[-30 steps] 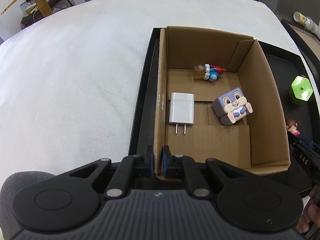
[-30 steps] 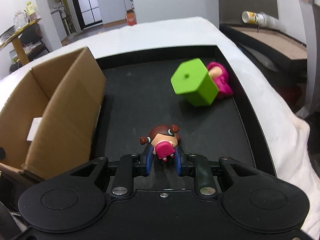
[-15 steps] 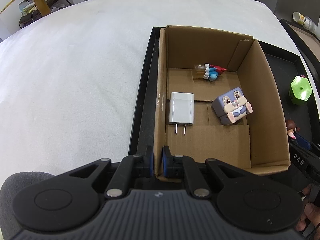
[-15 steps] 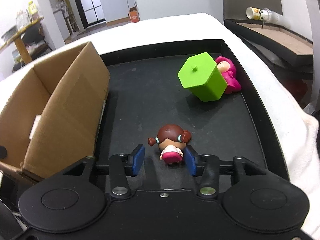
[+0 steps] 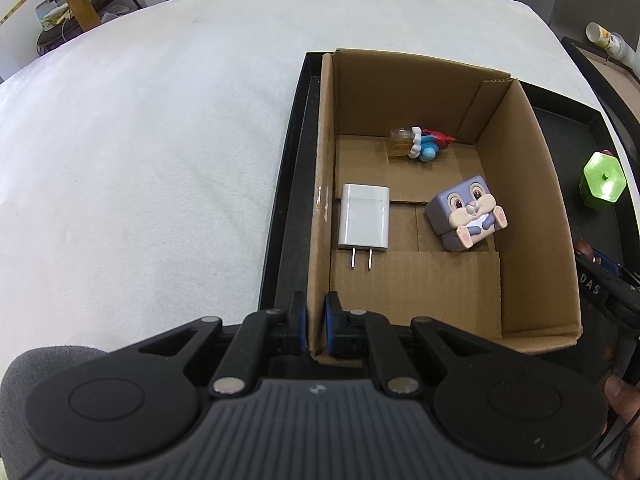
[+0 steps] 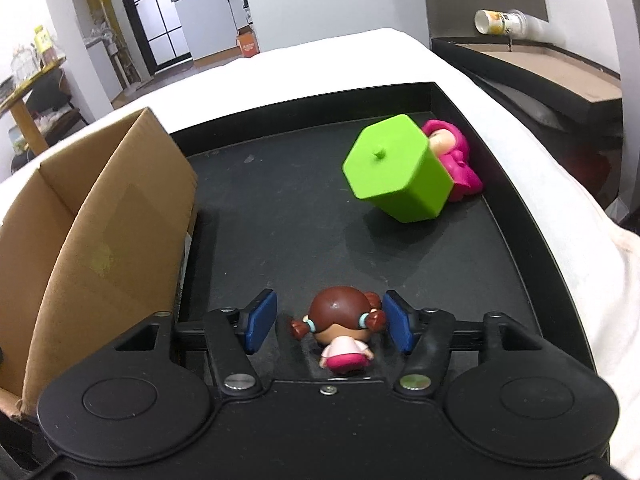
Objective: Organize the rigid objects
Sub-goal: 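Carry the doll with the right gripper over the box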
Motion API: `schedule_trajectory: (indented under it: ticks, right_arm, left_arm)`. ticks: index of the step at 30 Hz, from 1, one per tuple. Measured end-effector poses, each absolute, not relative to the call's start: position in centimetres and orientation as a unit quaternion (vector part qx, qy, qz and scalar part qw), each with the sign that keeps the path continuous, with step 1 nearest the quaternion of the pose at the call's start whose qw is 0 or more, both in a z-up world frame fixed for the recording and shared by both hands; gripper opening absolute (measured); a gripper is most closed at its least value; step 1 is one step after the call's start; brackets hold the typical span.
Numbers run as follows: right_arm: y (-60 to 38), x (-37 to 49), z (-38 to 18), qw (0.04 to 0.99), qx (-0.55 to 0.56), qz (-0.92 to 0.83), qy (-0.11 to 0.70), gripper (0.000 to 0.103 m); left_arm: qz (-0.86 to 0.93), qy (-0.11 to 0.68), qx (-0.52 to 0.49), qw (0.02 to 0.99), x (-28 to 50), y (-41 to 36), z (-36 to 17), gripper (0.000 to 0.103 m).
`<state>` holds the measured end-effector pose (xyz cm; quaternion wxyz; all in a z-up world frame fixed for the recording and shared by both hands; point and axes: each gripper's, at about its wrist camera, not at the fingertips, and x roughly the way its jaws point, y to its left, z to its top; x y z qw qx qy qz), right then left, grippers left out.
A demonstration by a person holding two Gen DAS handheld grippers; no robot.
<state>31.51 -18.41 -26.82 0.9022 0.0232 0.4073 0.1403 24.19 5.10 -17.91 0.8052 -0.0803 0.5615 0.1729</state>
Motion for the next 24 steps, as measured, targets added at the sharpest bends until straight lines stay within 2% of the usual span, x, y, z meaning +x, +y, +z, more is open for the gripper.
schedule_trajectory:
  ticks: [1, 2, 24]
  right_arm:
    - [-18.2, 31.4, -26.8, 0.903, 0.013, 0.138, 0.406, 0.046]
    - [-17.9, 31.3, -26.8, 0.904, -0.001, 0.137, 0.405, 0.045]
    - [-18.4, 28.3, -22.3, 0.894, -0.019, 0.123, 0.431, 0.044]
  left_arm:
    - [0.174, 0.561, -0.082, 0.805, 24.2, 5.1, -17.9, 0.009]
    - [0.174, 0.561, -0.083, 0.805, 24.2, 5.1, -17.9, 0.009]
    - [0.165, 0.551, -0.102, 0.811, 23.5, 5.7, -17.4, 0.009]
